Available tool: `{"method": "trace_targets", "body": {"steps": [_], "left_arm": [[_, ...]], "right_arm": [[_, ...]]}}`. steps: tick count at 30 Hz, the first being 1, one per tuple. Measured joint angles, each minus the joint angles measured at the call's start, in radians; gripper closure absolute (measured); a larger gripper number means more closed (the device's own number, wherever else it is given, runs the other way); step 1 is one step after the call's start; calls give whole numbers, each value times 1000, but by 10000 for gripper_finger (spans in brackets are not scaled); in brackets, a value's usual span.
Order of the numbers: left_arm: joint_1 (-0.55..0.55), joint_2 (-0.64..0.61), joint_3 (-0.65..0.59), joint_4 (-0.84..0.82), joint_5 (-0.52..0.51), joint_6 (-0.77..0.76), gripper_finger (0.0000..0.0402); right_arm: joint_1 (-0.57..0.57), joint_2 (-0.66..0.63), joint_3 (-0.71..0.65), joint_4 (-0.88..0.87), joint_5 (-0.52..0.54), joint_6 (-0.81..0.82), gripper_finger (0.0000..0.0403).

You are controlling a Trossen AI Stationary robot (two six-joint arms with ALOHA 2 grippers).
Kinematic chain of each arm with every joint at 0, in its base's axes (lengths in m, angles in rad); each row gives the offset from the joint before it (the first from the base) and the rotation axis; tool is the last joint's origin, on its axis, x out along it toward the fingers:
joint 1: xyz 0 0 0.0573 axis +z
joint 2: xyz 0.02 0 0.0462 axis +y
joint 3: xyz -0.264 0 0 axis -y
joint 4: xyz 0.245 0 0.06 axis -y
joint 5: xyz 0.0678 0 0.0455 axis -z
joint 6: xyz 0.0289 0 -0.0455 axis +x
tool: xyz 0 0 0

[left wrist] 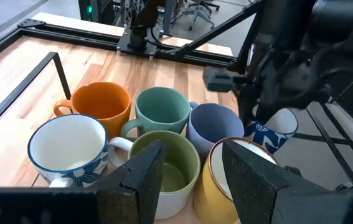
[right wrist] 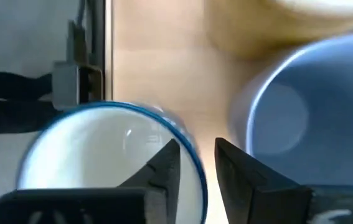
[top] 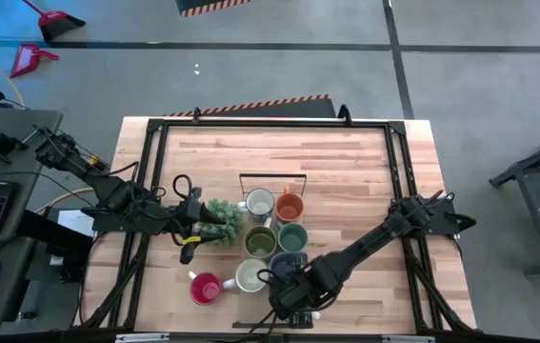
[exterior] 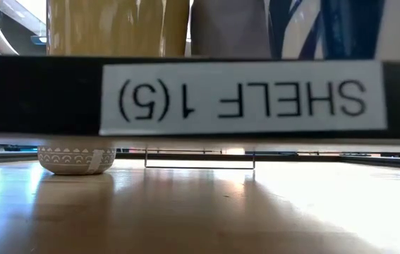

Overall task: Place coffee mugs
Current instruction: Put the red mug on the shelf

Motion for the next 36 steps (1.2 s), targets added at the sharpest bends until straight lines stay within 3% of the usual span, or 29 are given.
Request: {"method": "trace_targets", "body": {"steps": [15, 20, 25, 29, 33, 36], "left_arm": [[0, 0, 0, 0, 0, 0, 248], [0, 0, 0, 0, 8, -1, 248], [0, 0, 0, 0, 25, -3, 248], [0, 0, 0, 1, 28, -5, 248], [0, 0, 0, 6, 30, -9, 248], [0, 0, 0, 7, 30, -9, 248]], "right_arm": [[11, 0, 209, -167, -11, -36, 326], [19, -4, 312, -336, 110, -26, 326], [58, -91, 212, -431, 255, 108, 327], [88, -196, 55, -420, 390, 163, 329], [100, -359, -183, -419, 483, 312, 329], [105, -512, -402, -306, 508, 388, 329]]}}
